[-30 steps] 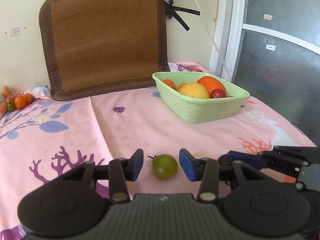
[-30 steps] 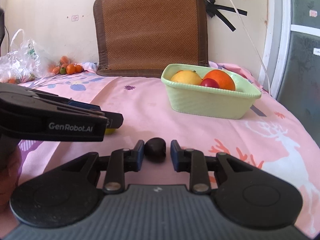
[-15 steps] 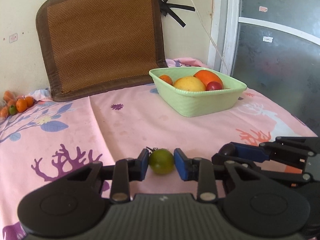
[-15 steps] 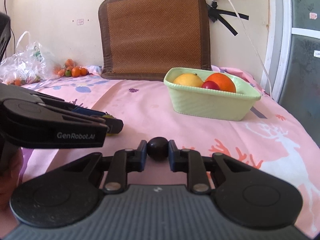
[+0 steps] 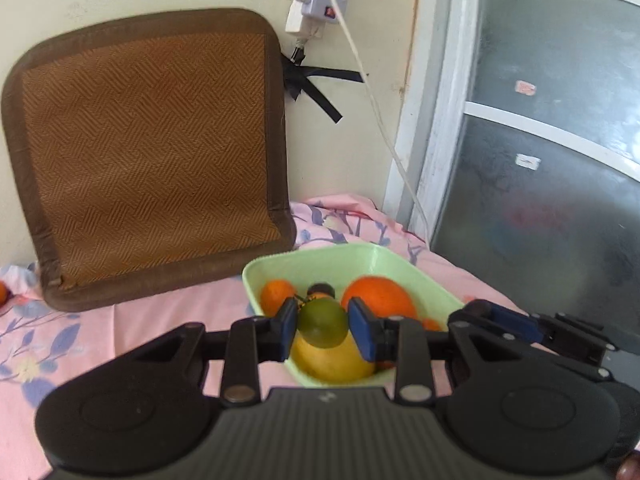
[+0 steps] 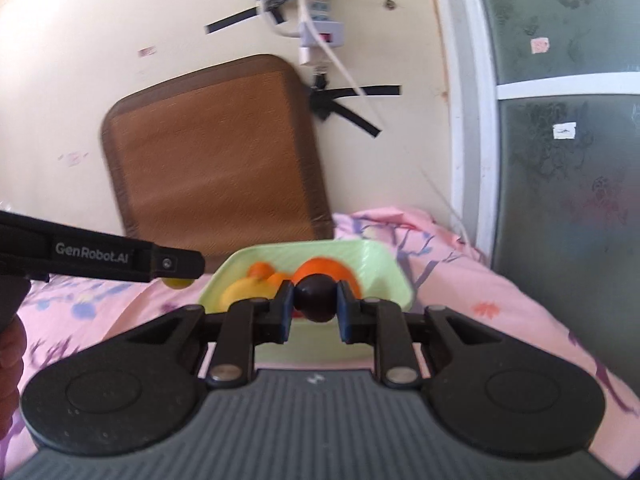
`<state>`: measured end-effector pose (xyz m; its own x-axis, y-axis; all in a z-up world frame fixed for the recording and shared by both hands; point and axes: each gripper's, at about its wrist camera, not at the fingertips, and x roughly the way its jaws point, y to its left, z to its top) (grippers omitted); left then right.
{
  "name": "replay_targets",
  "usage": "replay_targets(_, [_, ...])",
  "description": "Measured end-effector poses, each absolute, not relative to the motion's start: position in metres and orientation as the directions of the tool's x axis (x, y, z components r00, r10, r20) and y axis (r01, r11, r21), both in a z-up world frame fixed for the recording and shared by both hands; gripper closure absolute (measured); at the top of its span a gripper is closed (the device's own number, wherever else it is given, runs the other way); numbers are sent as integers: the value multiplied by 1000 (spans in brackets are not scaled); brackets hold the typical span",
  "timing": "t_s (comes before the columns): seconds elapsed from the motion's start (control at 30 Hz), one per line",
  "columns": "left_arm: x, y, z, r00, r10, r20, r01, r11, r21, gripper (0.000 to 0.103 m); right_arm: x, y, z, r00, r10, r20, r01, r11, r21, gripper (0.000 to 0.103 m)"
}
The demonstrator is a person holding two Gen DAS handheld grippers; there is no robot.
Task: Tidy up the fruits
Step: 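Carry the lime into the bowl with the left tool while the right tool drops the plum in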
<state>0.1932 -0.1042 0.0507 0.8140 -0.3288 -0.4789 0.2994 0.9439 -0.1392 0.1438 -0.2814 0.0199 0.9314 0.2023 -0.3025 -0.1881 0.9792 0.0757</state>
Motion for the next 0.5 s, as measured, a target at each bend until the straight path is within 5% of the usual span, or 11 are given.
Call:
replay_targets(0.3, [269,-125,33,774,-308,-554,272,951,-149,72,199,-292,6,923,180,-340,-166,984,68,77])
replay_targets(0.4, [277,-128,26,767,-305,-565,264,952,-154,60,203,-295,1,928,175,-328,-153,984,92,64])
replay_targets(0.5, [273,-125,27,773,-307,-554,258,952,-168,60,199,-301,-1,932,181,-316,-152,982,114,61])
